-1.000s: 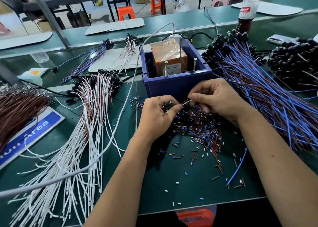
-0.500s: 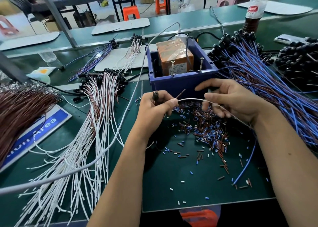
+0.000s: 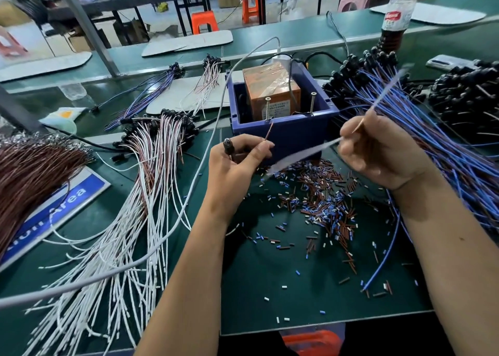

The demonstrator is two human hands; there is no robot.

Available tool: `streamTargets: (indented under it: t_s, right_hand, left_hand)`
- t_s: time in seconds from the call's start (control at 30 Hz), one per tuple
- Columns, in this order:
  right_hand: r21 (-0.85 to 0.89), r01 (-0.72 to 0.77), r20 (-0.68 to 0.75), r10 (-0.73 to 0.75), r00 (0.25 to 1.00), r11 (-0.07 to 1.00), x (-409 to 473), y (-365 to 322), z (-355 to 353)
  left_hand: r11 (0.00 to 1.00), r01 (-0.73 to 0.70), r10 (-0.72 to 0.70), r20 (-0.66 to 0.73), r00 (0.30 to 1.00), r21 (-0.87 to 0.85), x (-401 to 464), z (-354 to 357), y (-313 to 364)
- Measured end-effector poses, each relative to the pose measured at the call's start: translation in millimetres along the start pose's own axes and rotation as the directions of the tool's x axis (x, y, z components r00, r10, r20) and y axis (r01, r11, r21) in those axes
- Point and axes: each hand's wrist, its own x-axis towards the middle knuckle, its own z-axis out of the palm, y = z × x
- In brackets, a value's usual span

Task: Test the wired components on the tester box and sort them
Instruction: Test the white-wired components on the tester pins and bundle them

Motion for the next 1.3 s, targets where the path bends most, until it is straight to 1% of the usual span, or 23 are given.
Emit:
streamTargets:
  t_s: [0.03,0.07,0.17,0.27,0.3,0.4,0.5,0.57,0.67,0.7,0.77,1.0,1.07,1.13,1.2,1.23,1.3]
  right_hand:
    - [-0.03,-0.051,-0.001,0.051,0.999,0.998,0.7,0.4,3.2]
    - [-0.068,-0.102,0.027,0.104,0.994,0.992,1.8,2.4,6.6]
    - [-0.179,-0.242,0.165,0.272,0.948,0.954,7.3,13.4,23.1]
    - [-0.243,-0.31,0.233,0.365,0.901,0.919,14.1,24.3,37.9]
    - [-0.264,-0.33,0.246,0.394,0.886,0.906,15.6,26.6,41.3]
    - [-0.319,-0.36,0.268,0.448,0.853,0.877,17.8,31.2,45.7]
    - [-0.303,-0.357,0.227,0.431,0.873,0.883,17.6,29.7,41.5]
    - [-0.251,-0.342,0.118,0.379,0.918,0.906,18.5,27.4,37.1]
    - [-0.146,-0.267,-0.083,0.257,0.963,0.953,22.8,27.8,33.9]
    - [-0.127,-0.234,-0.128,0.218,0.967,0.964,24.3,29.0,34.2]
    - [-0.149,-0.184,-0.185,0.156,0.97,0.971,25.8,31.1,35.7]
    - [-0.317,-0.077,-0.241,-0.002,0.971,0.945,25.0,29.2,35.8]
    - [-0.297,-0.043,-0.289,-0.047,0.956,0.954,26.0,29.3,34.0]
    - [-0.242,-0.02,-0.36,-0.071,0.93,0.97,25.7,26.6,27.6]
    - [-0.229,-0.049,-0.356,-0.037,0.934,0.972,23.2,23.6,20.5]
    - [-0.236,-0.09,-0.321,0.01,0.947,0.968,21.6,23.0,18.6]
    - [-0.229,-0.161,-0.207,0.114,0.972,0.96,20.1,24.3,19.2]
  left_hand:
    - [1.0,-0.016,0.016,-0.003,1.0,-0.025,0.1,2.0,0.4]
    - [0.998,-0.028,0.029,0.008,1.0,-0.063,0.0,4.1,1.8]
    - [0.981,-0.039,0.063,0.124,0.99,-0.189,-1.3,12.7,7.4]
    - [0.959,0.063,0.015,0.274,0.962,-0.275,-4.5,20.0,10.0]
    - [0.953,0.101,-0.013,0.293,0.956,-0.287,-5.3,21.3,10.4]
    - [0.931,0.189,-0.104,0.268,0.958,-0.314,-6.7,21.4,12.6]
    - [0.876,0.315,-0.23,0.258,0.939,-0.365,-7.2,20.1,13.5]
    - [0.844,0.379,-0.294,0.263,0.919,-0.379,-5.0,17.6,12.7]
    - [0.828,0.432,-0.32,0.331,0.888,-0.359,-3.4,15.7,14.5]
    - [0.823,0.444,-0.322,0.354,0.878,-0.355,-3.8,16.0,15.0]
    - [0.815,0.461,-0.323,0.386,0.864,-0.351,-4.5,17.3,14.6]
    - [0.811,0.458,-0.292,0.426,0.856,-0.364,-3.5,16.5,13.7]
    - [0.806,0.447,-0.271,0.431,0.861,-0.387,-3.4,15.3,14.2]
    - [0.8,0.423,-0.235,0.426,0.874,-0.426,-3.5,12.8,14.7]
    - [0.801,0.391,-0.207,0.403,0.891,-0.454,-2.9,10.9,15.0]
    - [0.805,0.38,-0.203,0.39,0.898,-0.456,-2.7,11.2,14.7]
    - [0.815,0.374,-0.21,0.377,0.902,-0.442,-3.5,14.3,13.8]
